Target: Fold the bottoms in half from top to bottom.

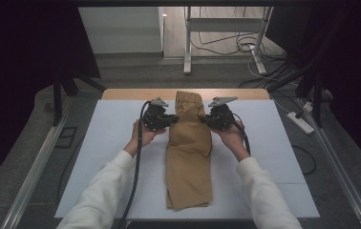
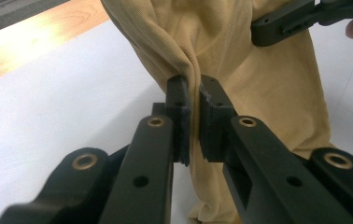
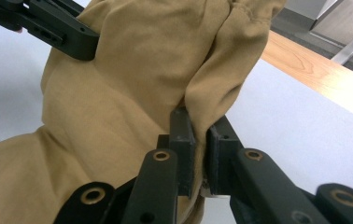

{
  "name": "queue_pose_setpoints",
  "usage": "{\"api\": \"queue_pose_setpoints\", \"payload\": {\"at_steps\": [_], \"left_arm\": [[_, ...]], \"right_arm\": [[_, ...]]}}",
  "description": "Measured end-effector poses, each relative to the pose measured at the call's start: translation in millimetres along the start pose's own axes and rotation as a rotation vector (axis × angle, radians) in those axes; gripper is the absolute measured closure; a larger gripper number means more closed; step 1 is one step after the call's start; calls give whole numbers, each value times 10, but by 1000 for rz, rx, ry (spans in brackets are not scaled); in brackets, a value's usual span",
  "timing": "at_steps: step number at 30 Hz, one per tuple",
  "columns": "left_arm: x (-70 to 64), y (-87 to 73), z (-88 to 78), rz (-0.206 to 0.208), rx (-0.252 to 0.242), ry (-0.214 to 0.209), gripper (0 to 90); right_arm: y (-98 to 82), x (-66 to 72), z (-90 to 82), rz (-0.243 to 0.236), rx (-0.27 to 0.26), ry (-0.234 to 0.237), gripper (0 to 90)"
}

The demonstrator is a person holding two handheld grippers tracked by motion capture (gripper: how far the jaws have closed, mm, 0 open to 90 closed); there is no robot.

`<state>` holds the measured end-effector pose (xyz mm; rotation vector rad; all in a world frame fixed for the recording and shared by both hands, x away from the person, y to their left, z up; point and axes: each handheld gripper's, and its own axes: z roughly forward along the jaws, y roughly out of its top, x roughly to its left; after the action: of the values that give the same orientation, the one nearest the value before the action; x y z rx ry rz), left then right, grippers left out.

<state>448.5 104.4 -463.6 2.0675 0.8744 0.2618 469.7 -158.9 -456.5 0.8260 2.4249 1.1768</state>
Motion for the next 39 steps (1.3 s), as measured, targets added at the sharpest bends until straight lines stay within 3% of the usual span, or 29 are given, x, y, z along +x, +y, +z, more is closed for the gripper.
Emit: {"api": "queue_pose_setpoints", "payload": {"at_steps": [11,16,39], "left_arm": [[-75,-60,-60,4,-6,-9,829],[-133,-100,-108,5,-18,-13,828],[-242,-201,-151,20,8,-31,826]], "right_arm": [[-32,78,-69,-16,-10,6,825],[-64,135,-134,-13,-44,22,825],[-189,264,-220,-19,-36,59,825]]}}
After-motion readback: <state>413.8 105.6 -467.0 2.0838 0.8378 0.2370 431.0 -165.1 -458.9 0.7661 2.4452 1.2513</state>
